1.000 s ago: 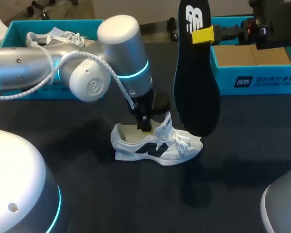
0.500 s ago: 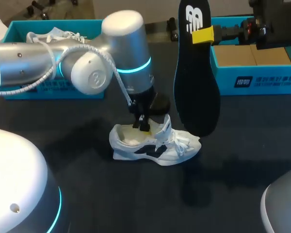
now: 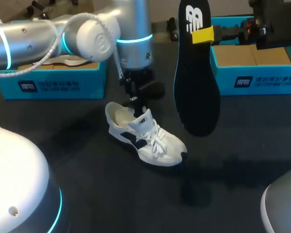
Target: Take the shoe out of the shoebox, open the shoe tongue, remove and reinsert the insole, then place the shoe into the shoebox
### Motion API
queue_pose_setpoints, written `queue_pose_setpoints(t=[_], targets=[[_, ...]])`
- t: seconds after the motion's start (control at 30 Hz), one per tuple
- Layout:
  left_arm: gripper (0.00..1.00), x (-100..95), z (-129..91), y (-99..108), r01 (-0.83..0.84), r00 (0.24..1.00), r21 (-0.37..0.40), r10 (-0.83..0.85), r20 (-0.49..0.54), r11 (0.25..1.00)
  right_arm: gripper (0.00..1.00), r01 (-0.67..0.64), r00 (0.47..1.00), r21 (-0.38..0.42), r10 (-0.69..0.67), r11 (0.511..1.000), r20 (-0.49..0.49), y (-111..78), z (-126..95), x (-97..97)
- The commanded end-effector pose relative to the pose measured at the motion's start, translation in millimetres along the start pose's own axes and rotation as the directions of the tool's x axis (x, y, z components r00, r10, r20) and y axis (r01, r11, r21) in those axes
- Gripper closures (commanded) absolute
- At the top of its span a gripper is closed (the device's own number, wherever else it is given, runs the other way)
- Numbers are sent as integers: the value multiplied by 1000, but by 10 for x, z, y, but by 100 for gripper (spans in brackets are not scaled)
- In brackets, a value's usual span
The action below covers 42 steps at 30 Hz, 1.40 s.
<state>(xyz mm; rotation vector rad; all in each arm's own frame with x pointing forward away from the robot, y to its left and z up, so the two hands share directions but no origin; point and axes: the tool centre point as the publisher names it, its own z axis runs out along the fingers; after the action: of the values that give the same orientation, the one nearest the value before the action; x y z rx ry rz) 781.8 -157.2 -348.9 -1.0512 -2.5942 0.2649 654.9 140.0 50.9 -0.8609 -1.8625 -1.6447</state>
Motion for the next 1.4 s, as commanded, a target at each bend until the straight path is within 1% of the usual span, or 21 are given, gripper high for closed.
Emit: queue_pose_setpoints(t=[0.03, 0.57, 0.6, 0.63, 0.67, 0.7, 0.73, 0.77, 0.8, 0.83, 0.87, 0.9, 0.93, 1.07, 1.13, 1.23, 1.33, 1.37, 1.4], targets=[[100, -20, -78, -81, -53, 998, -52, 51, -47, 997, 100, -2, 1000, 4, 2, 1000, 0, 25, 27, -12], [100, -20, -78, -81, -53, 998, -52, 51, -47, 997, 100, -2, 1000, 4, 2, 1000, 0, 25, 27, -12], [100, -39, -73, -115, -97, 991, -104, 87, -100, 990, 100, -2, 1000, 4, 2, 1000, 0, 25, 27, -12], [100, -74, -48, -149, -156, 977, -111, 137, -165, 981, 100, -2, 1000, 4, 2, 1000, 0, 25, 27, -12], [100, -78, -46, -152, -194, 968, -101, 173, -184, 976, 100, -2, 1000, 4, 2, 1000, 0, 25, 27, -12], [100, -85, -31, -175, -248, 952, -151, 212, -219, 957, 100, -2, 1000, 4, 2, 1000, 0, 25, 27, -12], [100, -80, -20, -192, -308, 934, -144, 270, -234, 940, 100, -2, 1000, 4, 2, 1000, 0, 25, 27, -12], [100, -75, -22, -201, -371, 908, -163, 320, -271, 914, 100, -2, 1000, 4, 2, 1000, 0, 25, 27, -12], [100, -80, -10, -215, -406, 888, -160, 348, -299, 900, 100, -2, 1000, 4, 2, 1000, 0, 25, 27, -12], [100, -86, -13, -215, -427, 880, -148, 372, -295, 892, 100, -2, 1000, 4, 2, 1000, 0, 25, 27, -12], [100, -99, -13, -218, -468, 858, -175, 398, -326, 866, 100, -2, 1000, 4, 2, 1000, 0, 25, 27, -12], [100, -116, -5, -226, -487, 843, -164, 412, -347, 858, 100, -2, 1000, 4, 2, 1000, 0, 25, 27, -12], [100, -142, -17, -226, -538, 808, -148, 457, -372, 830, 100, -2, 1000, 4, 2, 1000, 0, 25, 27, -12], [100, -255, -51, -201, -586, 772, -116, 508, -382, 802, 100, -2, 1000, 4, 2, 1000, 0, 25, 27, -12], [100, -309, -52, -184, -601, 758, -116, 518, -395, 791, 100, -2, 1000, 4, 2, 1000, 0, 25, 27, -12], [100, -386, -47, -159, -619, 739, -83, 543, -398, 781, 100, -2, 1000, 4, 2, 1000, 0, 25, 27, -12], [100, -416, -23, -171, -624, 739, -104, 541, -402, 775, 100, -2, 1000, 4, 2, 1000, 0, 25, 27, -12], [100, -419, -10, -179, -637, 725, -88, 557, -405, 766, 100, -2, 1000, 4, 2, 1000, 0, 25, 27, -12], [100, -428, 4, -190, -641, 724, -101, 556, -409, 761, 100, -2, 1000, 4, 2, 1000, 0, 25, 27, -12]])
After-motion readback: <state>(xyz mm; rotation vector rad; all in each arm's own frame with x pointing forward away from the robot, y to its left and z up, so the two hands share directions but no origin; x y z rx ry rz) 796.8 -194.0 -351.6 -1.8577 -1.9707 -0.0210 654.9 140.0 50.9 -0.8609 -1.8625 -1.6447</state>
